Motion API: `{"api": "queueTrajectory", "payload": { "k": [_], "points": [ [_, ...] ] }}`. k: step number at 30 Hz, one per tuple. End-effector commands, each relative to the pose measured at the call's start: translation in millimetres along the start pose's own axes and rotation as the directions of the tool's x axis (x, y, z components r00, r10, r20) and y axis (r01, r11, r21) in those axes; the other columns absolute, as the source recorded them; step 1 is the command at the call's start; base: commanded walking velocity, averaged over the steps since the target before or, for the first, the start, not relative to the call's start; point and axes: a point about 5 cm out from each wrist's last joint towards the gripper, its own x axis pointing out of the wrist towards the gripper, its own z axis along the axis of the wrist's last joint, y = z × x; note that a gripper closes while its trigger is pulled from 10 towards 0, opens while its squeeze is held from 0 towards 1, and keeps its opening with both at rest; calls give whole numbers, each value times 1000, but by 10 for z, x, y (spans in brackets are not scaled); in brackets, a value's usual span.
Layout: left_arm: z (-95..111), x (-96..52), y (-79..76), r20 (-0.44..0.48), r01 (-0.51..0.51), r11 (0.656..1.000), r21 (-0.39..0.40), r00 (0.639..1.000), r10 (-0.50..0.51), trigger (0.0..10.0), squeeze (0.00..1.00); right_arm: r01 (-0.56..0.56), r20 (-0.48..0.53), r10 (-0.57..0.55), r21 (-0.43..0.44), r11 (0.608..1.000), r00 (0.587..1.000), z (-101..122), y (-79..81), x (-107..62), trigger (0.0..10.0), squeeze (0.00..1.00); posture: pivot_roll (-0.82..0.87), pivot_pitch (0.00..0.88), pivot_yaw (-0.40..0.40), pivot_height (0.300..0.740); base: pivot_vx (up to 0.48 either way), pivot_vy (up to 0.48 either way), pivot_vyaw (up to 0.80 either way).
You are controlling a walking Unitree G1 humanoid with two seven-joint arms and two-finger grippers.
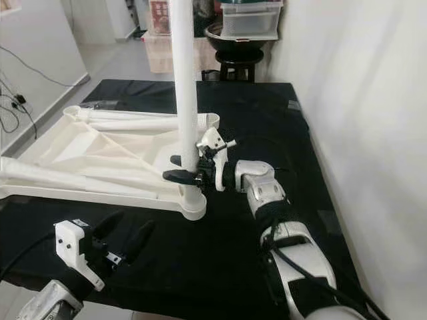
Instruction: Building children table
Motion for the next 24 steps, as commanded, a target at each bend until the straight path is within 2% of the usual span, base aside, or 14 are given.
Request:
{"api": "queueTrajectory", "payload": {
  "k": [1, 2, 3, 4, 6, 7, 8, 10, 14, 17, 18, 19, 20, 24],
  "points": [
    [-18, -22, 1, -6, -4, 1000, -5, 1000, 4, 10000, 0, 187, -85, -183, 47, 981, 979, -198, -59, -60, 0, 0, 4, 26, -4, 740, 0, 0, 0],
    [-10, -29, 2, -5, -5, 1000, -4, 1000, 5, 10000, 0, 463, -137, -451, 70, 884, 882, -358, 14, -121, 0, 0, -8, 34, -3, 740, 0, 0, 0],
    [-5, -33, 3, -5, -5, 1000, -4, 1000, 5, 10000, 0, 649, -187, -629, 70, 758, 754, -462, 66, -244, 0, 0, -8, 34, -3, 740, 0, 0, 0],
    [-7, -34, 13, -7, -6, 1000, -2, 1000, 6, 10000, 0, 618, -204, -596, 58, 784, 776, -560, 297, -193, 0, 0, -29, 37, 14, 740, 0, 0, 0],
    [-7, -34, 13, -7, -6, 1000, -2, 1000, 6, 10000, 0, 618, -204, -596, 58, 784, 776, -560, 297, -193, 0, 0, -29, 37, 14, 740, 0, 0, 0],
    [-5, -27, 16, -8, -7, 1000, 1, 1000, 7, 10000, 0, 557, -205, -537, 52, 829, 818, -594, 439, -131, 0, 0, -22, 30, 7, 740, 0, 0, 0],
    [-9, -21, 17, -10, -3, 1000, 1, 1000, 3, 10000, 0, 497, -181, -484, 36, 867, 856, -567, 449, -56, 0, 0, -8, 38, -11, 740, 0, 0, 0],
    [-8, -15, 17, -9, -3, 1000, 1, 1000, 3, 10000, 0, 475, -172, -464, 29, 880, 869, -551, 431, -16, 0, 0, -8, 33, -12, 740, 0, 0, 0],
    [0, -8, 17, -2, -13, 1000, 5, 1000, 13, 10000, 0, 503, -164, -493, 23, 864, 854, -518, 354, -16, 0, 0, -8, 37, -11, 740, 0, 0, 0],
    [8, -2, 32, 10, -36, 999, 6, 999, 36, 10000, 0, 554, -181, -546, -2, 832, 818, -505, 319, -67, 0, 0, -12, 36, -12, 740, 0, 0, 0],
    [9, 1, 35, 13, -39, 999, 6, 999, 39, 10000, 0, 575, -185, -567, -13, 818, 803, -493, 306, -102, 10000, 0, -18, 37, -10, 740, 0, 0, 0],
    [8, 5, 36, 12, -33, 999, 2, 999, 33, 10000, 0, 600, -176, -593, -19, 800, 786, -463, 247, -164, 10000, 1000, -24, 37, -10, 740, 0, 0, 0],
    [8, 5, 36, 12, -33, 999, 2, 999, 33, 10000, 0, 600, -176, -593, -19, 800, 786, -463, 247, -164, 10000, 1000, -24, 37, -10, 740, 0, 0, 0],
    [7, 14, 37, 9, -20, 1000, -3, 1000, 20, 10000, 0, 728, -167, -727, -67, 683, 666, -382, 23, -436, 10000, 1000, -31, 36, -7, 740, 0, 0, 0]
  ]
}}
